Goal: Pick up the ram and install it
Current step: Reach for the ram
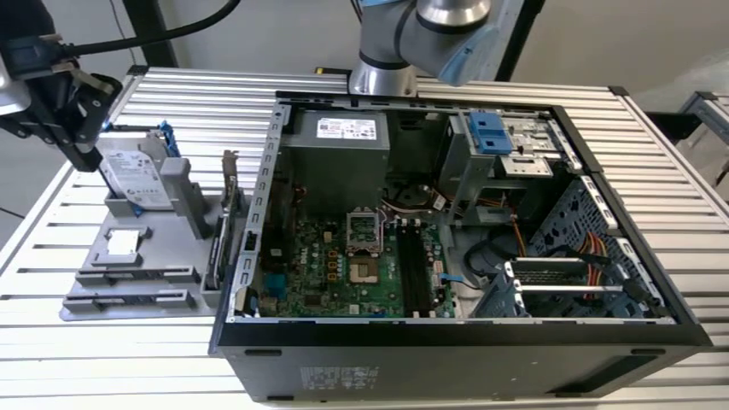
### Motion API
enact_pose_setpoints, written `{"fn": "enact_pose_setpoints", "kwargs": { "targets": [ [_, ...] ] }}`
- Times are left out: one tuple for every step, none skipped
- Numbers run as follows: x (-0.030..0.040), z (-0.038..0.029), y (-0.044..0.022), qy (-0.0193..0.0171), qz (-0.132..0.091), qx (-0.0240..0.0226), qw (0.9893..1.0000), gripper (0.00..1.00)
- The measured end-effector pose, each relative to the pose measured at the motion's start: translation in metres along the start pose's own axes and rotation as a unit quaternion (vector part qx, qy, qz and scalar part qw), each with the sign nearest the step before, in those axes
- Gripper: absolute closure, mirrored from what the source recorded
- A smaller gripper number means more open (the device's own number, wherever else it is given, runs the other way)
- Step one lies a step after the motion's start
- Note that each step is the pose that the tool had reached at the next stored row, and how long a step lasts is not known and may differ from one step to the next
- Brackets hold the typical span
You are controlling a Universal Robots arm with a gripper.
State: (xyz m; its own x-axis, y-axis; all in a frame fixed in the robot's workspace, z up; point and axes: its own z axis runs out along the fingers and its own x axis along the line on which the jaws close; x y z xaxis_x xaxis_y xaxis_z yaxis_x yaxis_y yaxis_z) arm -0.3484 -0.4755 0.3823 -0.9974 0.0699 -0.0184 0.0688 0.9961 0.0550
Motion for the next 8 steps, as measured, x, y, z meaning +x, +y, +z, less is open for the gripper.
{"fn": "enact_pose_setpoints", "kwargs": {
  "targets": [
    [0.0,0.0002,-0.0014,0.0,0.0,0.0,1.0,1.0],
    [0.0,0.0003,-0.0027,0.0,0.0,0.0,1.0,1.0],
    [0.0,0.0004,-0.0041,0.0,0.0,0.0,1.0,1.0],
    [0.0,0.0006,-0.0055,0.0,0.0,0.0,1.0,1.0],
    [0.0,0.0007,-0.0067,0.0,0.0,0.0,1.0,1.0],
    [0.0001,0.0009,-0.0079,0.0,0.0,0.0,1.0,1.0],
    [0.0002,0.0011,-0.0089,0.0,0.0,0.0,1.0,1.0],
    [0.0003,0.0014,-0.0097,-0.0001,0.0,-0.0001,1.0,1.0]
  ]
}}
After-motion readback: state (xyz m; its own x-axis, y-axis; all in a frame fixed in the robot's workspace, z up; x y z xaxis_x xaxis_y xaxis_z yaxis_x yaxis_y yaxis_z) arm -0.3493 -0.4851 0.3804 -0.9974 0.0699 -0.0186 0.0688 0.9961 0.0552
